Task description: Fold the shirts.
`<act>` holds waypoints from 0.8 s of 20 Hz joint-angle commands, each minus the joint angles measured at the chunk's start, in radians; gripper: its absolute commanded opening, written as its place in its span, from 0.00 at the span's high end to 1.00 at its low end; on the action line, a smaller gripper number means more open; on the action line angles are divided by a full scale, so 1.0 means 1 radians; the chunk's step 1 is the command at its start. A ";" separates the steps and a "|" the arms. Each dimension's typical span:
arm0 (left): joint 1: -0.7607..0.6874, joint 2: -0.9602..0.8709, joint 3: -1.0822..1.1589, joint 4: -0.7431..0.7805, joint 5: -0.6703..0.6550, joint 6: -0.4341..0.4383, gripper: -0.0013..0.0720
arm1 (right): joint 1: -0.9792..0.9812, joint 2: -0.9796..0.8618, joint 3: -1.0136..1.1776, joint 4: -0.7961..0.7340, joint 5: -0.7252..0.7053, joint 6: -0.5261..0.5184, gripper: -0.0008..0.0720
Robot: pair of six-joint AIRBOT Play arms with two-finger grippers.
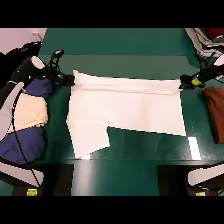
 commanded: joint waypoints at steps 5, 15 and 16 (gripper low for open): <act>0.098 0.083 -0.021 0.000 -0.244 -0.089 0.31 | -0.031 0.097 -0.036 0.094 0.109 -0.035 0.50; 0.121 0.599 -0.828 -0.119 -0.205 -0.055 0.31 | -0.132 0.496 -0.439 0.103 0.007 -0.079 0.50; 0.121 0.616 -0.870 -0.135 -0.195 -0.051 0.31 | -0.132 0.510 -0.453 0.103 0.008 -0.079 0.50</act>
